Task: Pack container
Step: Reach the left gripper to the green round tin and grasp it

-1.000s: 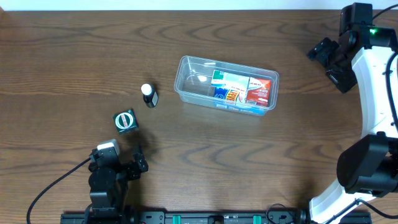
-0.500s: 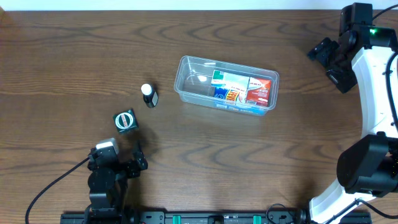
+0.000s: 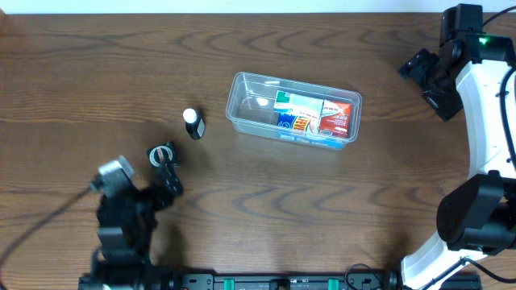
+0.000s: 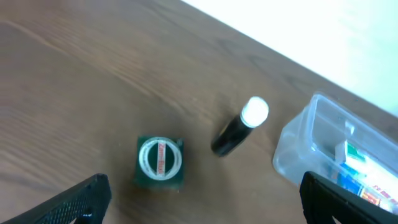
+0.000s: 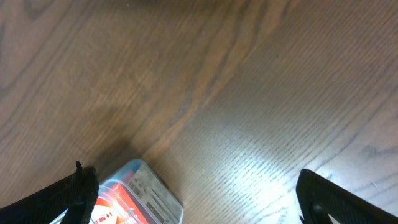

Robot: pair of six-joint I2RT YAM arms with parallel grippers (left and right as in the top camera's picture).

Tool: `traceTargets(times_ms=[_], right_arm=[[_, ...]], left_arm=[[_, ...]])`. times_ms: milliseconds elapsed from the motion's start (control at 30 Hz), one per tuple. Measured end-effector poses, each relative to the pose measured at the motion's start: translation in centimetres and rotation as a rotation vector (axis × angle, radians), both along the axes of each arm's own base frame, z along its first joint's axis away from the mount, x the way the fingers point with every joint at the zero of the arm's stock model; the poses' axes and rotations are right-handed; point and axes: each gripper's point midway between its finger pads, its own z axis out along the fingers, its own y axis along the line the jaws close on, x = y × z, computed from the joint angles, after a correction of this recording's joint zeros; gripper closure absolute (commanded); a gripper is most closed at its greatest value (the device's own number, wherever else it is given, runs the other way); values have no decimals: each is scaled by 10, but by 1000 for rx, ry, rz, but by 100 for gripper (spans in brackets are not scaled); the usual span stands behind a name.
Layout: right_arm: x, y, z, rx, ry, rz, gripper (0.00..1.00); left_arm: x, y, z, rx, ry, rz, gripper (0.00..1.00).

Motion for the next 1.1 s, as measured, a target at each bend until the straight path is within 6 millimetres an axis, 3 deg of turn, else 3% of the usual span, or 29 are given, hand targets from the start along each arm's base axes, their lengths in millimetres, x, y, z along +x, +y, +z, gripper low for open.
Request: traceTargets(times_ms=[200,367,500,767,933,1100], right_arm=[[-1,0,-1,0,5,0,1],[-1,0,-1,0,4,0,1],[-1,0,-1,0,4,0,1],[-1,0,-1,-1,4,0,1],[-1,0,-1,0,4,0,1],[-1,0,-1,0,4,0,1]], left_arm=[[43,13,34,40,305,27,2],[99,20,34,57,461,18,2],[117,28,5,77,564,24,2],[100,59,-61,-26,819,44,2],[99,49,-92,-96,904,-89,2],[94,35,-141,-147,1042,-192,2]])
